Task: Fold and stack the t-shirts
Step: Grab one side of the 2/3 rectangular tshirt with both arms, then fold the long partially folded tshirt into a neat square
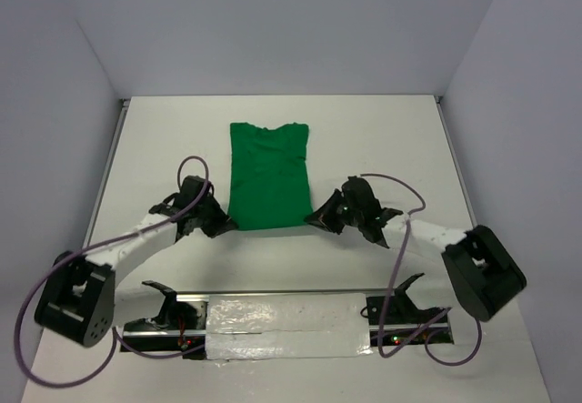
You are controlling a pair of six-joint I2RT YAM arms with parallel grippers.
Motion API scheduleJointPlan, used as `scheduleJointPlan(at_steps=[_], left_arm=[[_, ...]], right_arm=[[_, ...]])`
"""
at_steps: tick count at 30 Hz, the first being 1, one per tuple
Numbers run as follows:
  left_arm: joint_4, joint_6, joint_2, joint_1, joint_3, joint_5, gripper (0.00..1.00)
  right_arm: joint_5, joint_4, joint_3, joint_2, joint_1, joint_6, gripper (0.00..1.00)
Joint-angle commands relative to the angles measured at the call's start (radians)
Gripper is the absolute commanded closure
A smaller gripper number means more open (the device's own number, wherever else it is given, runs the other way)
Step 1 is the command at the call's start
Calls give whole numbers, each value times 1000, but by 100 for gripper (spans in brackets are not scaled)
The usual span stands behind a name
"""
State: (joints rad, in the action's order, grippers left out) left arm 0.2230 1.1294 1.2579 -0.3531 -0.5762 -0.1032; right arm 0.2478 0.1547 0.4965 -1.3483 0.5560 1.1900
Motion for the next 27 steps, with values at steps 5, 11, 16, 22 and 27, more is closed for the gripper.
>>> scheduleJointPlan(at_steps=[5, 11, 16, 22, 27], left_arm=[[300, 52, -287, -78, 7, 8, 100], [381, 61, -304, -101, -140, 77, 100], [450, -19, -123, -90, -402, 204, 100], [421, -83, 110, -27, -629, 212, 100], [392, -125, 263, 32, -777, 168, 100]], right_arm=[[-99, -300, -55, 314, 57, -79, 100], [-211, -447, 59, 379, 68, -133, 100], [-272, -435, 230, 246, 45, -205, 100], [-272, -399, 460, 28, -5, -276, 100], [-252, -389, 612, -135, -65, -303, 100]])
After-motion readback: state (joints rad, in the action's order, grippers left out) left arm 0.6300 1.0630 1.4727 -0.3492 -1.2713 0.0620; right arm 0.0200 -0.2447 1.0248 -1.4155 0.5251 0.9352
